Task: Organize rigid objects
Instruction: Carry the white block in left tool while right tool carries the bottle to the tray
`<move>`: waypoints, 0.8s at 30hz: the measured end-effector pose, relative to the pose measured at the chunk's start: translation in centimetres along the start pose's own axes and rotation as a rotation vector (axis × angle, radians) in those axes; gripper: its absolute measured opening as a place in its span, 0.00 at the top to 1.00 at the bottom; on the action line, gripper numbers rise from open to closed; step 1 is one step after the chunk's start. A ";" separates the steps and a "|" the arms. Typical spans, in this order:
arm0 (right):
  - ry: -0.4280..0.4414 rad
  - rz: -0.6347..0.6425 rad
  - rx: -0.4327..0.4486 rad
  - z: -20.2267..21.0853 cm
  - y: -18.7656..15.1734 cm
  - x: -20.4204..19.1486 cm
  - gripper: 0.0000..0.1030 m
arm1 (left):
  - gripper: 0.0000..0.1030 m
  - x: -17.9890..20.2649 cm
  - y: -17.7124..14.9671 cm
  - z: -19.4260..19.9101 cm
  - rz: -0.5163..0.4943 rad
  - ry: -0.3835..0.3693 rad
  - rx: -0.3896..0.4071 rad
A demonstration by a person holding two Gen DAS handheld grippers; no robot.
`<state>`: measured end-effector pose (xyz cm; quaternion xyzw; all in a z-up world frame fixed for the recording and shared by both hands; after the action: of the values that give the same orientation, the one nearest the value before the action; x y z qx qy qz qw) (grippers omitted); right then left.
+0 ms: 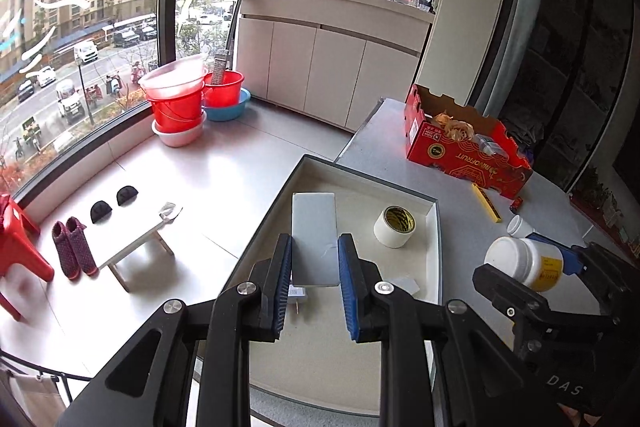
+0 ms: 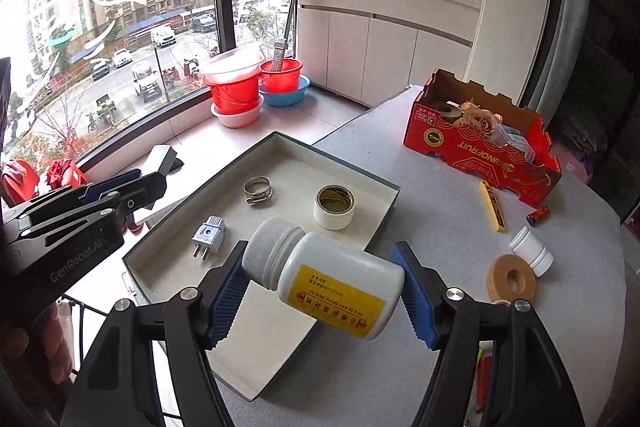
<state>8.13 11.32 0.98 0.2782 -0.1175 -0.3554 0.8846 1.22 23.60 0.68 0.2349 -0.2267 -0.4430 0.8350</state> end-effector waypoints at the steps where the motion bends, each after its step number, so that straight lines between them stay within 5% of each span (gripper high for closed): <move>1: -0.001 0.006 0.000 -0.2 0.2 -0.2 0.31 | 0.76 -0.1 0.0 -0.2 0.003 0.002 -0.004; 24: -0.003 0.015 -0.053 -3.6 1.6 -0.9 0.31 | 0.76 -0.6 0.0 -4.4 -0.012 0.037 -0.069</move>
<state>9.77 14.35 -1.03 0.2531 -0.1115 -0.3522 0.8941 3.54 24.94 -2.88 0.2156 -0.1943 -0.4510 0.8440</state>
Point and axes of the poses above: each gripper's, at about its wrist camera, not at the fingertips, and z roughly against the way its jaws point, x to its right, y to its top, the point moved 9 cm from there along -z, roughly the way its jaws point, and after that the axes turned 10 degrees about -x, right-handed, at the moved point
